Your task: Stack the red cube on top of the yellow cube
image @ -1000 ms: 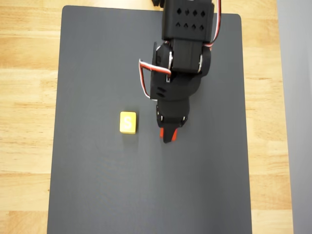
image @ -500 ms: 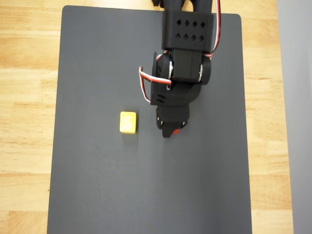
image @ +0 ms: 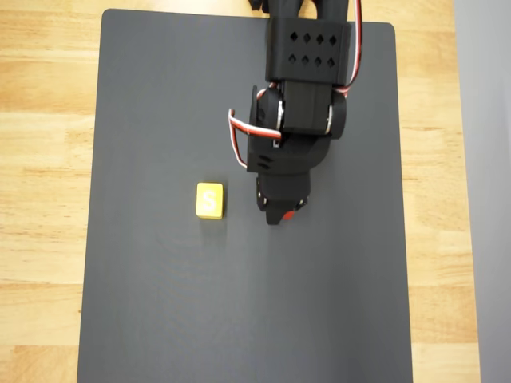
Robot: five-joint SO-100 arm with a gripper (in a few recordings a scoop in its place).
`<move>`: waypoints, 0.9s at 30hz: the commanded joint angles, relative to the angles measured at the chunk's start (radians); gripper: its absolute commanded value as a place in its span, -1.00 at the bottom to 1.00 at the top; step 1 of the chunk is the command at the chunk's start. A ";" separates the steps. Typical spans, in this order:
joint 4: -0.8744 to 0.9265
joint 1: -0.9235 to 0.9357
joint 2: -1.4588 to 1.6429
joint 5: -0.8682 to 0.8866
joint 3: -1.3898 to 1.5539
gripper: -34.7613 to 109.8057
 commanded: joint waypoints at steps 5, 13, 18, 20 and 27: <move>0.058 0.020 -0.012 0.006 -0.037 -0.49; 0.058 0.038 0.006 -0.002 -0.031 -0.52; 0.067 0.041 0.048 0.000 -0.031 -0.52; 0.071 0.046 0.061 -0.002 -0.031 -0.52; 0.074 0.067 0.107 -0.009 -0.031 -0.52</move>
